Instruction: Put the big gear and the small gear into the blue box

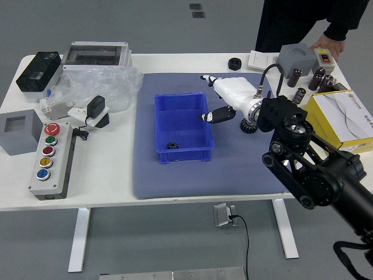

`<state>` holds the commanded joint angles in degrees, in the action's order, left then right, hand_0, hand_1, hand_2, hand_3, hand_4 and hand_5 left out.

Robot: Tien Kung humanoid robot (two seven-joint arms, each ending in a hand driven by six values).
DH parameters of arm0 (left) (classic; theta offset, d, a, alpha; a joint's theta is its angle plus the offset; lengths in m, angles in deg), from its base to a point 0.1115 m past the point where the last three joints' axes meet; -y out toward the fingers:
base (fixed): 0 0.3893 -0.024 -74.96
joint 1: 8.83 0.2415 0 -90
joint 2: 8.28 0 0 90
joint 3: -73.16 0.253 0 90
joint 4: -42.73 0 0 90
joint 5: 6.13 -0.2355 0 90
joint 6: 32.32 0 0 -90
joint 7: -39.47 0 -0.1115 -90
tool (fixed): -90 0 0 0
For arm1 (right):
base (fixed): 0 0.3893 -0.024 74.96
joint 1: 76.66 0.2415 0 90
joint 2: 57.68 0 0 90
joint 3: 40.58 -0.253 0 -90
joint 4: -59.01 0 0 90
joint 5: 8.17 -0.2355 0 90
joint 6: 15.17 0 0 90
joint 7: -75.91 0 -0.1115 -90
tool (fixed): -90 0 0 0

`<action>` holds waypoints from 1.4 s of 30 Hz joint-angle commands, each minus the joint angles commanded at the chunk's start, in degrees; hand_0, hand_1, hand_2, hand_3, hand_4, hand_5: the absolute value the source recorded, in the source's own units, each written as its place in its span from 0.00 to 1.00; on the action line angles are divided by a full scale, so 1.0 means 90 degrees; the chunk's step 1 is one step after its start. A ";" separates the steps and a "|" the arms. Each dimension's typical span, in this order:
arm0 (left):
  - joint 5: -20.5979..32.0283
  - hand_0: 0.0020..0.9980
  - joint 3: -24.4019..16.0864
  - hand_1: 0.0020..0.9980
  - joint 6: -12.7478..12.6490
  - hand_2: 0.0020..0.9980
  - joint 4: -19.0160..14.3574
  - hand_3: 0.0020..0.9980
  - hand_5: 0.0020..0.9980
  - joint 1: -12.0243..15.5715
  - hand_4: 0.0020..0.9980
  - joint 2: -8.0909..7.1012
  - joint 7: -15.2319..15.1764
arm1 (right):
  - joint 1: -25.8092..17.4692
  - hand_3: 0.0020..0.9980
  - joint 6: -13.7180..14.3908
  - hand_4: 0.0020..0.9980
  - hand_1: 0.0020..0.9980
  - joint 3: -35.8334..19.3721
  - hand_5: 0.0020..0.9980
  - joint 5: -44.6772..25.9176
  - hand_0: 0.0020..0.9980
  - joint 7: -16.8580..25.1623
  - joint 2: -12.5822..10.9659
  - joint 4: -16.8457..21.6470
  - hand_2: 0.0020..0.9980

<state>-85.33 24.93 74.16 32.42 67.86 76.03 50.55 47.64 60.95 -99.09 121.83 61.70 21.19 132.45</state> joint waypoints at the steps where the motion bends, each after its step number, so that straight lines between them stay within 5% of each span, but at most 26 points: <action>1: 0.0001 0.91 -0.0004 0.90 0.0000 0.91 0.0000 0.89 0.56 -0.0002 0.88 -0.0001 0.0001 | -0.0014 0.86 0.0025 0.84 0.61 -0.0073 0.51 0.0000 0.63 0.0014 -0.0089 -0.0069 0.80; 8: 0.0008 0.91 0.0017 0.89 0.0011 0.91 0.0000 0.89 0.56 -0.0015 0.88 0.0016 0.0008 | 0.0036 0.82 -0.0142 0.84 0.65 -0.0117 0.52 0.0000 0.67 0.0095 -0.0427 -0.0737 0.82; 11: -0.0004 0.91 0.0015 0.89 0.0013 0.91 0.0000 0.89 0.56 -0.0015 0.88 0.0015 0.0010 | 0.0081 0.82 -0.0220 0.84 0.65 -0.0024 0.52 0.0000 0.67 0.0116 -0.0446 -0.1014 0.82; 12: -0.0007 0.91 0.0015 0.90 0.0013 0.91 0.0000 0.89 0.56 -0.0016 0.88 0.0013 0.0009 | 0.0098 0.83 -0.0244 0.84 0.79 0.0015 0.51 0.0000 0.80 0.0124 -0.0444 -0.1109 0.87; 18: -0.0013 0.91 0.0023 0.90 0.0014 0.91 0.0000 0.89 0.56 -0.0024 0.88 0.0009 0.0002 | 0.0191 0.84 -0.0349 0.84 0.82 0.0210 0.51 0.0000 0.83 0.0158 -0.0393 -0.1515 0.92; 35: -0.0051 0.91 0.0018 0.90 0.0030 0.91 0.0000 0.89 0.57 -0.0014 0.88 0.0034 0.0014 | 0.0475 0.83 -0.0262 0.84 0.80 0.0422 0.51 0.0000 0.83 0.0181 -0.0121 -0.2167 0.91; 36: -0.0051 0.91 0.0017 0.90 0.0031 0.91 0.0000 0.89 0.57 -0.0014 0.88 0.0036 0.0015 | 0.0491 0.83 -0.0242 0.83 0.73 0.0427 0.51 0.0000 0.78 0.0183 -0.0102 -0.2202 0.85; 41: -0.0045 0.91 0.0024 0.90 0.0036 0.91 0.0000 0.89 0.57 -0.0014 0.88 0.0047 0.0017 | 0.0554 0.83 -0.0176 0.83 0.73 0.0437 0.51 0.0000 0.78 0.0185 -0.0029 -0.2342 0.85; 42: -0.0043 0.91 0.0026 0.90 0.0037 0.91 0.0000 0.89 0.58 -0.0014 0.88 0.0049 0.0017 | 0.0561 0.82 -0.0173 0.81 0.68 0.0438 0.48 0.0000 0.72 0.0184 -0.0019 -0.2363 0.82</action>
<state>-85.72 25.16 74.49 32.42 67.73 76.47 50.71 52.69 59.39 -95.15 121.83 63.36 21.02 111.19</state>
